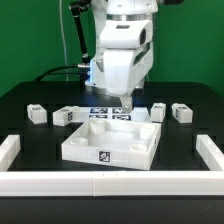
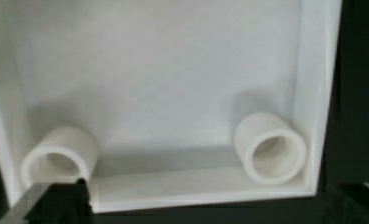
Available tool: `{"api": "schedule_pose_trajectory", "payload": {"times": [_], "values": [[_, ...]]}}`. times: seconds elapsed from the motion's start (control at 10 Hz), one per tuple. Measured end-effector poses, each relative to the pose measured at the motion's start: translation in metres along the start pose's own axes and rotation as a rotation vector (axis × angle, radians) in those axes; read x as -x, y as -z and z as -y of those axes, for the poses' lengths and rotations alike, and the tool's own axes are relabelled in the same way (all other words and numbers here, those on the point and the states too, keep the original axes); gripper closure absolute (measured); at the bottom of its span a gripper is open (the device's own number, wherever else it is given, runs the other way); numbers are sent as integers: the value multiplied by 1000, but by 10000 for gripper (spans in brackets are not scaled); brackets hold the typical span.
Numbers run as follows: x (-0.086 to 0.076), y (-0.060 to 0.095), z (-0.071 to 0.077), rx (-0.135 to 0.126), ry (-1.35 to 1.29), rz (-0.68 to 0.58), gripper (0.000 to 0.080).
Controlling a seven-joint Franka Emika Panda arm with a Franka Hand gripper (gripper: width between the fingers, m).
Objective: Assemble square table
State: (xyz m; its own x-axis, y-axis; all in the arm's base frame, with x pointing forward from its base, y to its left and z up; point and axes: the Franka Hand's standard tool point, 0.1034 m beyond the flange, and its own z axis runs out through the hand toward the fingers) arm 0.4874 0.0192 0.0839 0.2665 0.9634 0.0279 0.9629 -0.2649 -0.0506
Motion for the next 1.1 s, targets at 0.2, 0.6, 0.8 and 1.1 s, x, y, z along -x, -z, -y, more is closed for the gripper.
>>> {"api": "schedule_pose_trajectory", "payload": {"times": [0.2,0.6,0.8,1.1], "values": [[1,-1,1,-9,-21,2,150],[10,-31,32,39,-12,-8,150],[28,-55,45,28,-18,-7,150],[30,-75,52,10,-31,-8,150]]}}
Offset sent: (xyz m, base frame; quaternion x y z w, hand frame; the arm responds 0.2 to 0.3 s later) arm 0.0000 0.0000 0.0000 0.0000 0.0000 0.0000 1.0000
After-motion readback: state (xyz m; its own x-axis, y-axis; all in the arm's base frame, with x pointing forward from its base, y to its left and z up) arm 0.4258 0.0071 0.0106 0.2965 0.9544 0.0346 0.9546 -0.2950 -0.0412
